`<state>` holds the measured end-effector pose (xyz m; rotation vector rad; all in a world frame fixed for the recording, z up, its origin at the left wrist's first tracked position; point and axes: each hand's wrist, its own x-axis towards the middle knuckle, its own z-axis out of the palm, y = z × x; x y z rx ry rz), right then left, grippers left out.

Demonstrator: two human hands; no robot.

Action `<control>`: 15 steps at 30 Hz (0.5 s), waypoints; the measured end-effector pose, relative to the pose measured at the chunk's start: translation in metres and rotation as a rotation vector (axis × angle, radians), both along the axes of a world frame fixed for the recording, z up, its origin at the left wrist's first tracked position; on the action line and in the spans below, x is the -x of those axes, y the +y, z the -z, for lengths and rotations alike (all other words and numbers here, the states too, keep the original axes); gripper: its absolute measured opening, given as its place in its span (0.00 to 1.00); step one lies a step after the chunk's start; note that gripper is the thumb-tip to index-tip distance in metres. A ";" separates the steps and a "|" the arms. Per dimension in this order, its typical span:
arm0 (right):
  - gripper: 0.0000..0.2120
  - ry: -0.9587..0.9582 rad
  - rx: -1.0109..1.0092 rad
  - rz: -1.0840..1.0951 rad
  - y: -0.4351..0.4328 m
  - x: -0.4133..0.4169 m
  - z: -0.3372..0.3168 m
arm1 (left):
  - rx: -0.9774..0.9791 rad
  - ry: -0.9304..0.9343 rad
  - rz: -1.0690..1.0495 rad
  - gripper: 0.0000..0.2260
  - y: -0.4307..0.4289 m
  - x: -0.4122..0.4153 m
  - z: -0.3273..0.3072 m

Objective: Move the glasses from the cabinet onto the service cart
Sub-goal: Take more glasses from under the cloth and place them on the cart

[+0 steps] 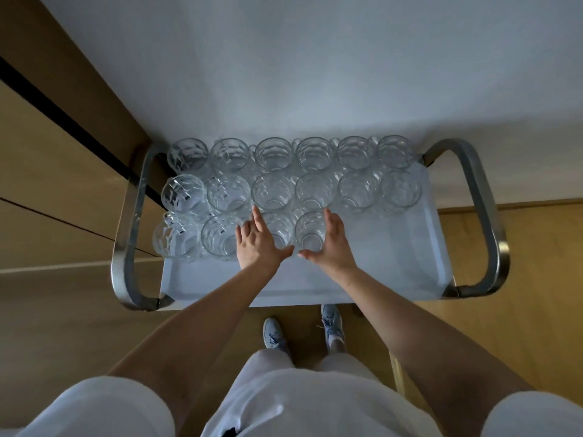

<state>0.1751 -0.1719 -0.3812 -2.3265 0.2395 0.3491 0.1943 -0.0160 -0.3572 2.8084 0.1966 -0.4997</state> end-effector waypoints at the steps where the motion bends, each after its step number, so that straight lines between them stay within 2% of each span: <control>1: 0.55 -0.002 0.018 -0.015 0.000 -0.001 0.000 | -0.011 -0.008 0.016 0.56 0.000 0.000 0.001; 6: 0.57 0.042 0.176 -0.082 -0.007 -0.001 -0.010 | -0.033 0.041 0.149 0.57 0.009 -0.002 0.000; 9: 0.56 0.015 0.160 -0.034 -0.023 0.004 -0.019 | -0.047 0.069 0.224 0.56 0.016 0.003 -0.001; 15: 0.51 -0.013 0.150 0.032 -0.087 0.033 -0.035 | -0.139 -0.051 0.273 0.52 0.008 0.016 -0.024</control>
